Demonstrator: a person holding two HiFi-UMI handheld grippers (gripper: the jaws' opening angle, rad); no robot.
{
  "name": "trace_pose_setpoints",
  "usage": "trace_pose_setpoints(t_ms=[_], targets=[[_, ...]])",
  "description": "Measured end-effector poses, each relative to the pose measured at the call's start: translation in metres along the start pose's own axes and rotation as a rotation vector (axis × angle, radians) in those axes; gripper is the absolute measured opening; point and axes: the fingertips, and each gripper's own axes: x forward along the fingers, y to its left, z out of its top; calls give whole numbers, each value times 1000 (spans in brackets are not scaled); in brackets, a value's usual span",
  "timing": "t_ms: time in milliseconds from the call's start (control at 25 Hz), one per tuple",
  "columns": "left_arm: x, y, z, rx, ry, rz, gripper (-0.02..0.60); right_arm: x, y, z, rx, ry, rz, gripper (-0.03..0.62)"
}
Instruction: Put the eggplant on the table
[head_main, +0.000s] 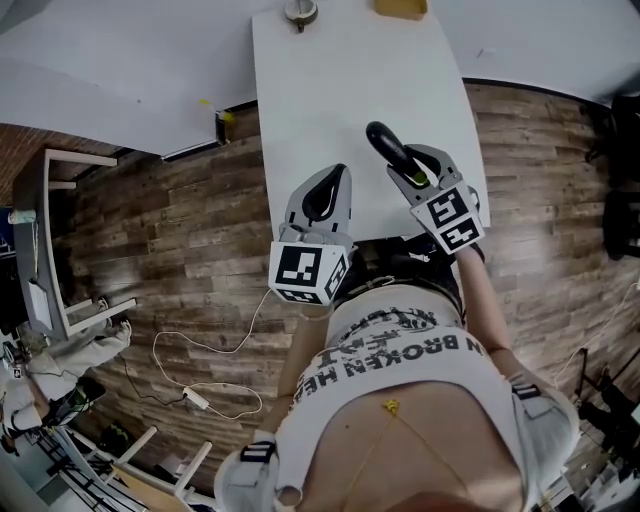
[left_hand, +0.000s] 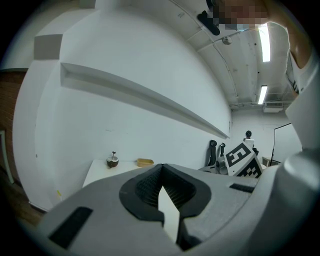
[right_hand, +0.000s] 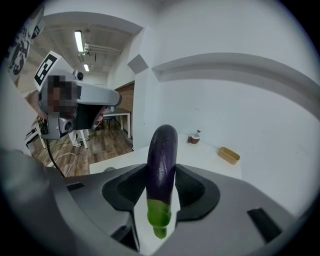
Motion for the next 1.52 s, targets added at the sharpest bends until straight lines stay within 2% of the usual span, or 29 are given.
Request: trace_pose_setpoints(t_ms=[520,760,1120,1520], targets=[[-19,-3,-8,-13,8,45,6,23,14,-29,-78,83,91,175],[-27,2,-15,-29,22,75,6,40,26,-42,-67,107,151,175],[-36,0,-29,-45,54,95,6,62,39,-79,-104,192,215,175],[-45,1,-41,-58,85,114,6,83,42,-117,-121,271,248,175]])
